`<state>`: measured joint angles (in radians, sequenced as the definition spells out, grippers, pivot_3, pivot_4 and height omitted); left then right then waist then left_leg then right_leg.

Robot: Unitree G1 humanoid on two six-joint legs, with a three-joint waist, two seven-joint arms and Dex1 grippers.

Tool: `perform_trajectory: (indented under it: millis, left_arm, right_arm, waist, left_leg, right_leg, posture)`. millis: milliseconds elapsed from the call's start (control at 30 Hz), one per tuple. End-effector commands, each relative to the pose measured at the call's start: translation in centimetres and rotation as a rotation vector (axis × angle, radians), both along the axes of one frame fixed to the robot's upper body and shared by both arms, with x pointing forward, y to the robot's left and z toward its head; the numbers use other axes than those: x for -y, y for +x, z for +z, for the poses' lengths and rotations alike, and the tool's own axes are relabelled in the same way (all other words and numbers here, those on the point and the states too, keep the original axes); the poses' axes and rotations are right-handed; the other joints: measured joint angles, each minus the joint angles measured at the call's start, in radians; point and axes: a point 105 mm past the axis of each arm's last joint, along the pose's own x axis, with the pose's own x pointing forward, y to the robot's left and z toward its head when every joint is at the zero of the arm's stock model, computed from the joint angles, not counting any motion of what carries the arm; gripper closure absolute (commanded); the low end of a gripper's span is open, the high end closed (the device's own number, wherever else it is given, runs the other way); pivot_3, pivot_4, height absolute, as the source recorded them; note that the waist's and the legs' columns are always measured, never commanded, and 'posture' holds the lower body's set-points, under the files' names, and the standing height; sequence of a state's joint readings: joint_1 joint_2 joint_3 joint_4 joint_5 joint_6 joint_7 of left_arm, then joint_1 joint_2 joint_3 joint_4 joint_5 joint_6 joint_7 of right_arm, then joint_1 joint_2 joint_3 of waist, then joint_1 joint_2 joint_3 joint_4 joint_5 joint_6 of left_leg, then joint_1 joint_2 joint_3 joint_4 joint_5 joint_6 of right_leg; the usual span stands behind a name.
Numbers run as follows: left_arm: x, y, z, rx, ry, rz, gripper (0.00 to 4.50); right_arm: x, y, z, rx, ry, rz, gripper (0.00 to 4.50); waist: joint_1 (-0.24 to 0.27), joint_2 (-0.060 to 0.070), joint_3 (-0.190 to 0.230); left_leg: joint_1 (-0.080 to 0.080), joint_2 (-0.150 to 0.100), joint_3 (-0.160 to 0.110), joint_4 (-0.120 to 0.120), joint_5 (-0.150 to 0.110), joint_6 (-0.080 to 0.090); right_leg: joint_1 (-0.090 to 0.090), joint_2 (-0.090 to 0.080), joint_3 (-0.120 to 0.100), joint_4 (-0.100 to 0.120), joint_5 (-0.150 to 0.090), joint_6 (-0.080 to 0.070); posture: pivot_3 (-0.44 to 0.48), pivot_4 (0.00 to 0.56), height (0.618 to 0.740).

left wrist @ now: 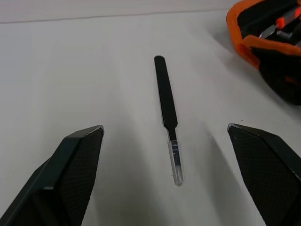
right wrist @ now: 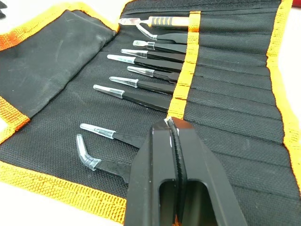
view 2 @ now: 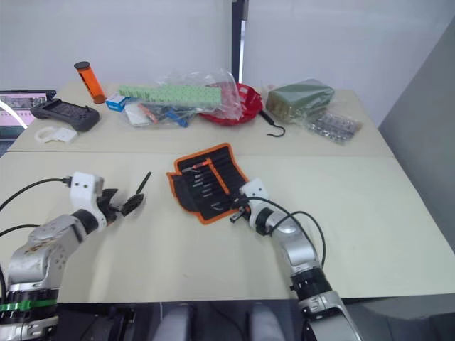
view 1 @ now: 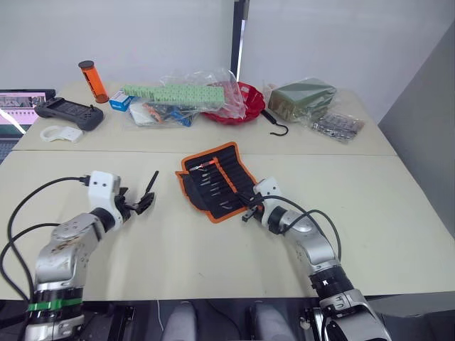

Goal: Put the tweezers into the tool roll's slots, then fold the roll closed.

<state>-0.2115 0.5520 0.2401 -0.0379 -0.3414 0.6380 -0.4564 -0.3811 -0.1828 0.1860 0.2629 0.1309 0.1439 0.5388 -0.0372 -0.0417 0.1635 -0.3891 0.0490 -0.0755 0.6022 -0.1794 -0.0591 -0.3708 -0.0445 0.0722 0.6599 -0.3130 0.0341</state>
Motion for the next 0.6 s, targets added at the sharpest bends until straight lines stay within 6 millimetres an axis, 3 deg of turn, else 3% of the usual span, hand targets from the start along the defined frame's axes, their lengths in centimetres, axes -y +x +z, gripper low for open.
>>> perform_trajectory:
  millis: [33,400,600]
  left_arm:
    - [0.0,0.7,0.7,0.025,0.035,0.012,0.84]
    - [1.4,1.5,-0.3,0.003,0.055,-0.021,4.46]
    - [0.3,1.8,1.7,0.089,0.031,-0.005,4.46]
  right_arm:
    - [2.6,-0.5,-4.0,-0.145,-0.085,-0.092,4.5]
    - [2.4,-0.4,-3.9,-0.144,-0.083,-0.09,4.5]
    - [2.5,-0.3,-3.9,-0.144,-0.086,-0.092,4.5]
  waist:
    - [0.002,0.0,0.0]
    - [0.017,0.001,0.0]
    - [0.017,0.002,0.0]
  left_leg:
    - [0.0,0.0,0.0,0.0,0.0,0.0]
    - [0.0,0.0,0.0,0.002,0.0,0.0]
    - [0.0,0.0,0.0,0.002,0.0,0.0]
  right_leg:
    - [0.0,0.0,0.0,0.0,0.0,0.0]
    - [0.001,0.0,0.0,0.0,-0.001,0.003]
    - [0.001,0.0,0.0,0.0,-0.001,0.003]
  posture:
    - [0.0,0.15,0.74]
    - [0.0,0.15,0.74]
    - [0.0,0.15,0.74]
